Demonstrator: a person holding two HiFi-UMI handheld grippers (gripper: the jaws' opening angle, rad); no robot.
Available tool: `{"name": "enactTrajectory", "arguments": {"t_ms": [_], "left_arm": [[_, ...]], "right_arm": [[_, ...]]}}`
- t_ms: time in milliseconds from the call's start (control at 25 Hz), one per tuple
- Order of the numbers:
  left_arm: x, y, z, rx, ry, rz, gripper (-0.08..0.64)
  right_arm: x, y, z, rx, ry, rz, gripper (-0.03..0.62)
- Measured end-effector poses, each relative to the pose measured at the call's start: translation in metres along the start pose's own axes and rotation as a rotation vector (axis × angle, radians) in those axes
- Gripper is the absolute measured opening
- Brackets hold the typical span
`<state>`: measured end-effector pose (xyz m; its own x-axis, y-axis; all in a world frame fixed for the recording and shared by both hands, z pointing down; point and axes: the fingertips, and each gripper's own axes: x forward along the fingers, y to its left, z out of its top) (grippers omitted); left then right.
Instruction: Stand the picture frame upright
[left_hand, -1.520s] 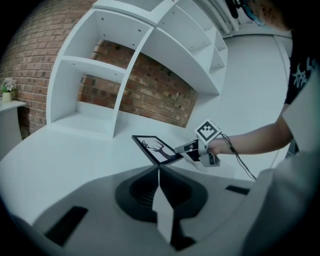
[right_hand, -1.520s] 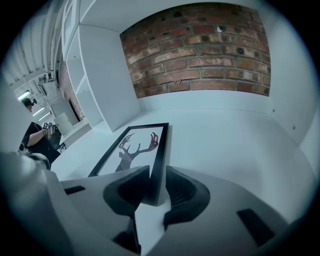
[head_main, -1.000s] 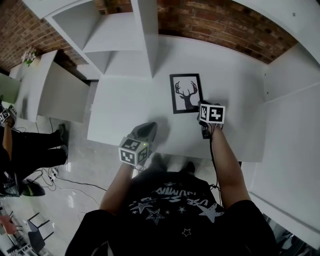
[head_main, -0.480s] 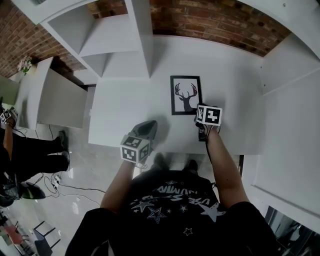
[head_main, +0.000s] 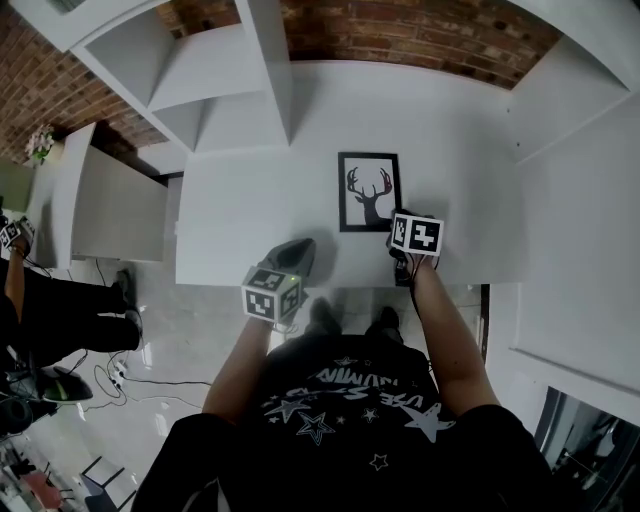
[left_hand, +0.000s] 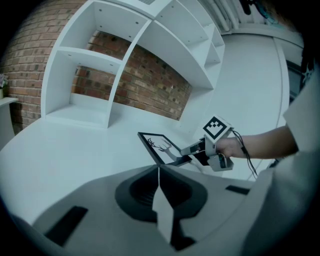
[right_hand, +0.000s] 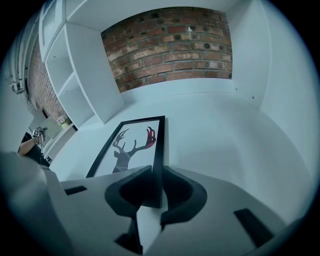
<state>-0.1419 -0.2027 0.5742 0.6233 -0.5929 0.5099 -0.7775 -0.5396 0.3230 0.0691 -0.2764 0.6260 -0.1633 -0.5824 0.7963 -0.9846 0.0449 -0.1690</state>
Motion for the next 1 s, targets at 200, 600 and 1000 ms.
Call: {"name": "enactTrajectory", "arguments": {"t_ms": [200,600,1000], "left_arm": [[-0.003,-0.007,-0.014,0.027,0.039,-0.016,0.018],[-0.009,-0.017,-0.042,0.054,0.096,-0.073,0.019],[-0.015,-0.057,-0.075,0.101,0.129,-0.083,0.019]], "right_arm": [[-0.017,-0.003,-0.023,0.022,-0.001,-0.005,0.077],[-0.050,-0.003,-0.067,0.059,-0.019,-0.026,0.077],[-0.076,-0.015,-0.106,0.056,-0.004,0.016,0.077]]}}
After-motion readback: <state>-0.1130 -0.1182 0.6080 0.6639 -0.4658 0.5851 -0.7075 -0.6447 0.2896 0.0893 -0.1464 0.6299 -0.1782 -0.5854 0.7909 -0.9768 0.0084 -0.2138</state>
